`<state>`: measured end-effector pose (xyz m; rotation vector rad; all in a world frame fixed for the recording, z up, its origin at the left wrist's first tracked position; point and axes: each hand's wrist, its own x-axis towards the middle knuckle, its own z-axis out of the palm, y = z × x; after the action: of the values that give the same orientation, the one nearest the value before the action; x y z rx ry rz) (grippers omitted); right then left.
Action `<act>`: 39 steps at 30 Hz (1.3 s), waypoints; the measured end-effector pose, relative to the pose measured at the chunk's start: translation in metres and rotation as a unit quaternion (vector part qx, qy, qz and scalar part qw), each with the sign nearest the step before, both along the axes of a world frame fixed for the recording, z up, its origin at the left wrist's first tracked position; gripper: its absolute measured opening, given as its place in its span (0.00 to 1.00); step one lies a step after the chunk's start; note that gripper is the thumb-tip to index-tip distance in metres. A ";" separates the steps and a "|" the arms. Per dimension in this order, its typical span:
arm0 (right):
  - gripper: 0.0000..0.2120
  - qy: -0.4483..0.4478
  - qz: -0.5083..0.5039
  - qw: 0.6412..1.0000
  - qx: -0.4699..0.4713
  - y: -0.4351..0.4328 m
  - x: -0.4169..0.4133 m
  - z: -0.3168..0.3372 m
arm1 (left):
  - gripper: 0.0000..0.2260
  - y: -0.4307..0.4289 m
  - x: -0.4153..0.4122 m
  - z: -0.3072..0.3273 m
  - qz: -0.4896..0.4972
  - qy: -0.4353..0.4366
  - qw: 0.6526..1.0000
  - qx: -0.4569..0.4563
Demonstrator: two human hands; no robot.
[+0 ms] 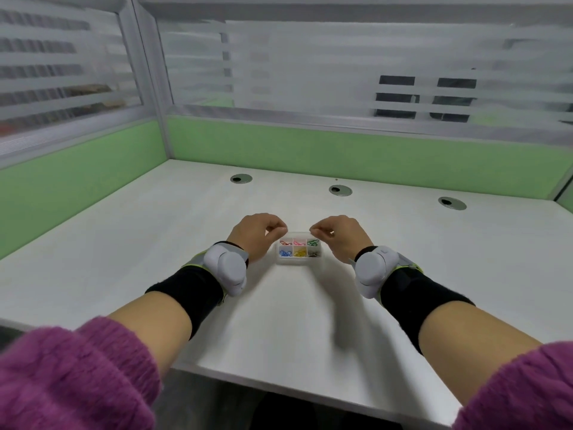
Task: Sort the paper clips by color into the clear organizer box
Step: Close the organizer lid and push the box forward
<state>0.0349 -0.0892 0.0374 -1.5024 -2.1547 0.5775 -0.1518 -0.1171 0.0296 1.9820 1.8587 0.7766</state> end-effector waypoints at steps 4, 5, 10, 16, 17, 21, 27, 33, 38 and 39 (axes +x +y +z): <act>0.12 -0.041 0.002 0.999 -0.006 -0.008 0.001 -0.006 | 0.11 -0.009 0.003 -0.007 0.003 0.031 0.999 -0.015; 0.12 -0.049 -0.002 0.999 -0.007 -0.010 0.001 -0.008 | 0.11 -0.011 0.004 -0.010 0.008 0.036 0.999 -0.020; 0.12 -0.063 -0.002 0.998 -0.016 -0.013 0.002 -0.021 | 0.10 -0.014 0.010 -0.021 0.020 0.026 0.999 -0.016; 0.12 -0.068 -0.004 0.998 -0.005 -0.009 0.003 -0.026 | 0.10 -0.012 0.010 -0.022 0.021 0.042 0.999 -0.012; 0.11 -0.071 -0.004 0.997 -0.001 -0.009 0.003 -0.027 | 0.10 -0.013 0.011 -0.023 0.023 0.042 0.999 -0.009; 0.12 -0.093 0.009 0.995 0.015 -0.010 0.003 -0.027 | 0.09 -0.012 0.011 -0.024 0.028 0.039 0.999 -0.004; 0.13 -0.132 0.036 0.991 0.006 -0.012 0.003 -0.016 | 0.10 -0.012 0.010 -0.025 0.036 0.027 0.999 -0.010; 0.29 -0.180 0.042 0.982 -0.046 -0.004 -0.002 -0.010 | 0.15 -0.009 -0.001 -0.021 0.031 0.052 0.998 -0.033; 0.38 -0.172 0.044 0.980 -0.086 0.006 -0.006 -0.017 | 0.17 -0.004 -0.007 -0.019 0.036 0.055 0.997 -0.044; 0.38 -0.166 0.046 0.981 -0.085 0.008 -0.006 -0.019 | 0.17 -0.003 -0.008 -0.019 0.036 0.052 0.997 -0.046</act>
<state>0.0289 -0.0812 0.0180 -1.6991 -2.4927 0.5894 -0.1598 -0.1199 0.0110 1.9411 1.9974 0.6052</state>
